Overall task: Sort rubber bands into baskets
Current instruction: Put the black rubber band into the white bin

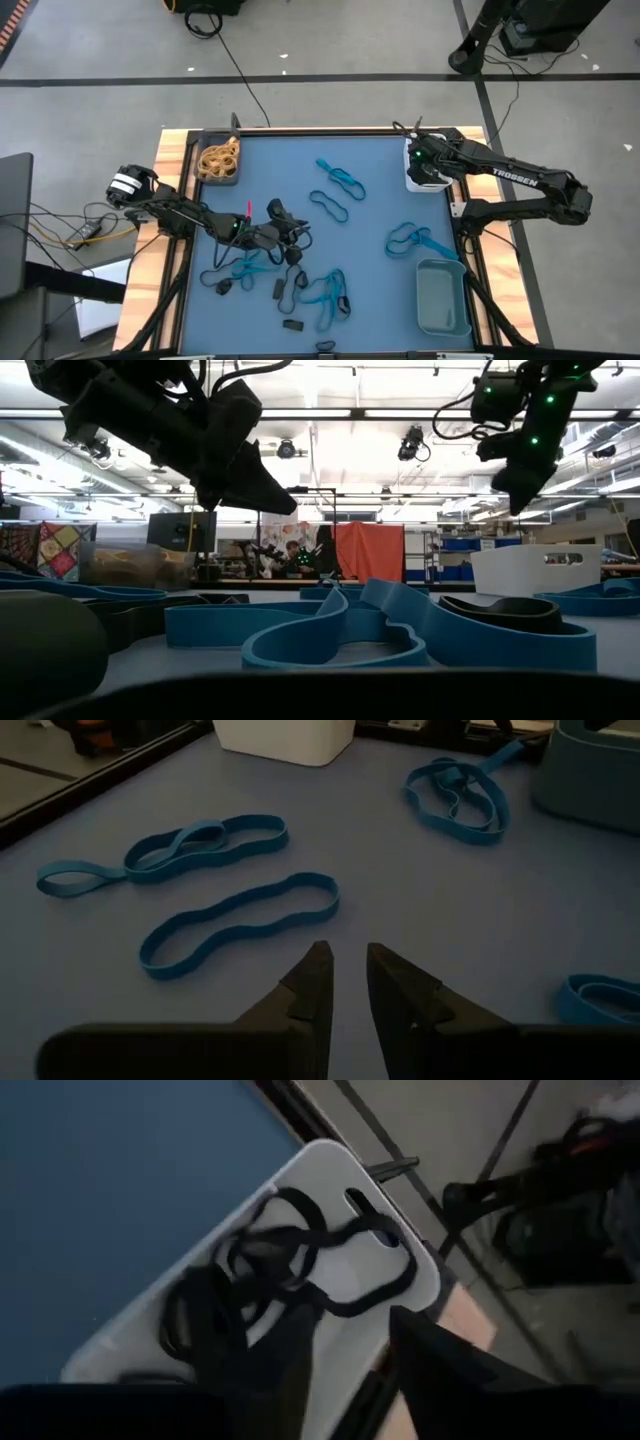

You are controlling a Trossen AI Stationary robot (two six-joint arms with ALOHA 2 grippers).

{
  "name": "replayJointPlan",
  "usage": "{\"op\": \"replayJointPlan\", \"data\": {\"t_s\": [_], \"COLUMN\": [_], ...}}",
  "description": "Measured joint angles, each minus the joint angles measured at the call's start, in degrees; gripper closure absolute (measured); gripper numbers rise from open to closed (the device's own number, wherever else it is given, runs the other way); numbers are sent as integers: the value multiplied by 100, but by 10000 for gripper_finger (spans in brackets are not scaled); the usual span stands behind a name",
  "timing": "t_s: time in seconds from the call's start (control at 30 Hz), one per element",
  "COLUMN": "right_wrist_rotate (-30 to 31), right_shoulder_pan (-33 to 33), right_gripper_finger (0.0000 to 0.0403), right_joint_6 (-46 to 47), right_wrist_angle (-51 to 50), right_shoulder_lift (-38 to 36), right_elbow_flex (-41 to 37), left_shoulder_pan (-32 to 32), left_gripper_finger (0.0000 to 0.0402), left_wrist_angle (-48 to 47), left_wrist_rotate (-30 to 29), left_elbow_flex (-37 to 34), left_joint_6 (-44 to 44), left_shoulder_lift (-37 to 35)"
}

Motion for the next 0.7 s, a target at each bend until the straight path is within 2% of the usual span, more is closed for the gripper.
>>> {"op": "replayJointPlan", "data": {"t_s": [0.07, 0.1, 0.2, 0.3, 0.47, 0.7], "right_wrist_rotate": [-244, -566, -1871, -2526, -2401, -1463], "right_shoulder_pan": [9, 24, 265, 804, 1917, 3084], "right_gripper_finger": [221, 210, 186, 180, 194, 224], "right_joint_6": [724, 985, 1145, 1207, 1492, 1976], "right_wrist_angle": [63, 101, 602, 1243, 1830, 2115], "right_shoulder_lift": [0, -2, -2, -2, 0, 49], "right_elbow_flex": [0, 0, 0, 0, 0, -56], "left_shoulder_pan": [1, 0, 2, 20, 120, -44], "left_gripper_finger": [334, 334, 334, 334, 334, 334], "left_wrist_angle": [2, 3, -82, -238, -1232, -3241], "left_wrist_rotate": [0, 6, 407, 955, 1929, 2329], "left_elbow_flex": [0, 0, 0, 0, 0, 0], "left_joint_6": [0, 0, 0, -97, -932, -2315], "left_shoulder_lift": [0, 0, 0, 0, -217, -840]}}
